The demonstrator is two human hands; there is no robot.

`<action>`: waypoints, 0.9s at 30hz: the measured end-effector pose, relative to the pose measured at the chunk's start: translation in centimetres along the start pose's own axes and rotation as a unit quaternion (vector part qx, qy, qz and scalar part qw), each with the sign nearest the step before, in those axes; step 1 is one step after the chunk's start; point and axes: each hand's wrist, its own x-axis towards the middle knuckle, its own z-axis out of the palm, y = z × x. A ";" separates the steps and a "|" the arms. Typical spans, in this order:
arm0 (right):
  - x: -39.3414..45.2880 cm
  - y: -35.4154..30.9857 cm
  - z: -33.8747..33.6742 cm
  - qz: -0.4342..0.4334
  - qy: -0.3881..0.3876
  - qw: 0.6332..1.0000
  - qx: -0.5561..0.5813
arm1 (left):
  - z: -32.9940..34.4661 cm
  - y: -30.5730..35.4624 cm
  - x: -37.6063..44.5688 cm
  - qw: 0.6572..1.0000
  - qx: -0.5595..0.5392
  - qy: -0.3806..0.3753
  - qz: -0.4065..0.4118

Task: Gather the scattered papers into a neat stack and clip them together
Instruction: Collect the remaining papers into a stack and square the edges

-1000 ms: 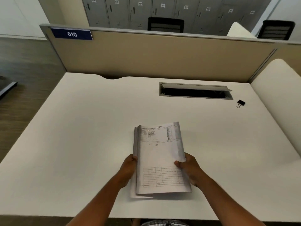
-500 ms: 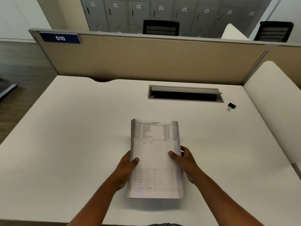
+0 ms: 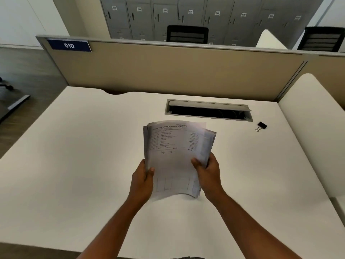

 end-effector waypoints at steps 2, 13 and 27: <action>-0.4 -1.2 0.2 -0.042 0.030 0.999 0.001 | 0.5 1.0 -0.6 0.998 0.006 0.049 0.044; -3.2 -1.9 0.9 -0.146 0.019 0.989 0.011 | -0.7 6.1 -1.5 0.979 -0.090 0.108 0.147; -3.2 -0.3 1.1 -0.145 0.063 0.987 0.031 | -1.6 3.7 -0.7 0.983 -0.125 0.039 0.126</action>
